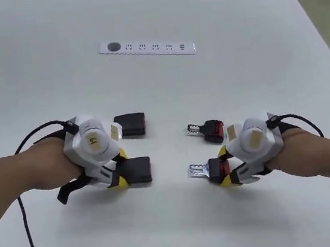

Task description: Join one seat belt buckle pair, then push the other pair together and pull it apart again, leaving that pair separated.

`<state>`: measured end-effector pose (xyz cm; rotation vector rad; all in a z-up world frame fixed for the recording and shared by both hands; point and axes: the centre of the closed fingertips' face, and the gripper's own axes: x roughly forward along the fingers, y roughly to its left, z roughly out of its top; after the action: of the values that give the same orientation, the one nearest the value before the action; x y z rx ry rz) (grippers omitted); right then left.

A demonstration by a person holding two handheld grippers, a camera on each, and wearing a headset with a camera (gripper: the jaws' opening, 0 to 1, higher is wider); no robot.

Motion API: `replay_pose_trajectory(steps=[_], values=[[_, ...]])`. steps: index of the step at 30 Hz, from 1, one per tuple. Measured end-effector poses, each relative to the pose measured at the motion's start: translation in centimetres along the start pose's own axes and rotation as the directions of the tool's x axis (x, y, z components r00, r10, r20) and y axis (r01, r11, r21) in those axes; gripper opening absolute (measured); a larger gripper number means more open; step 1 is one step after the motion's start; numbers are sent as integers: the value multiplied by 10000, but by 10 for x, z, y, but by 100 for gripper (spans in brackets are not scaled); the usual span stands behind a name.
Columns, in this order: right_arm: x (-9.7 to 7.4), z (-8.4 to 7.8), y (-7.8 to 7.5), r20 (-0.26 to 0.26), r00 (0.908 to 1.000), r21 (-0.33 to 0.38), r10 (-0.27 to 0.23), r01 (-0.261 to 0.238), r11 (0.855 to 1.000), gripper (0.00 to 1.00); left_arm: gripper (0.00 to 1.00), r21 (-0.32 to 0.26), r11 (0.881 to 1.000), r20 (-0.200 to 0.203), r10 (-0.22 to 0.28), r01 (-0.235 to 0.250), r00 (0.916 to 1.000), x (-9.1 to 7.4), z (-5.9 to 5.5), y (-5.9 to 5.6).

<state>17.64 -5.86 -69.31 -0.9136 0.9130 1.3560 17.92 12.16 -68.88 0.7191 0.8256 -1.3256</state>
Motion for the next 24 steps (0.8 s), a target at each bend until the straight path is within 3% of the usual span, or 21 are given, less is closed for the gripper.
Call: replay_pose_trajectory(steps=[12,24], values=[[20,49,2,462,9989,-267,51,-38,9996,32,33,58,9999,3,-95,95,10000,0,1,-1],[28,76,0,805,9966,-284,149,-127,9995,32,33,167,9998,-105,-134,136,9999,-1,0,-1]])
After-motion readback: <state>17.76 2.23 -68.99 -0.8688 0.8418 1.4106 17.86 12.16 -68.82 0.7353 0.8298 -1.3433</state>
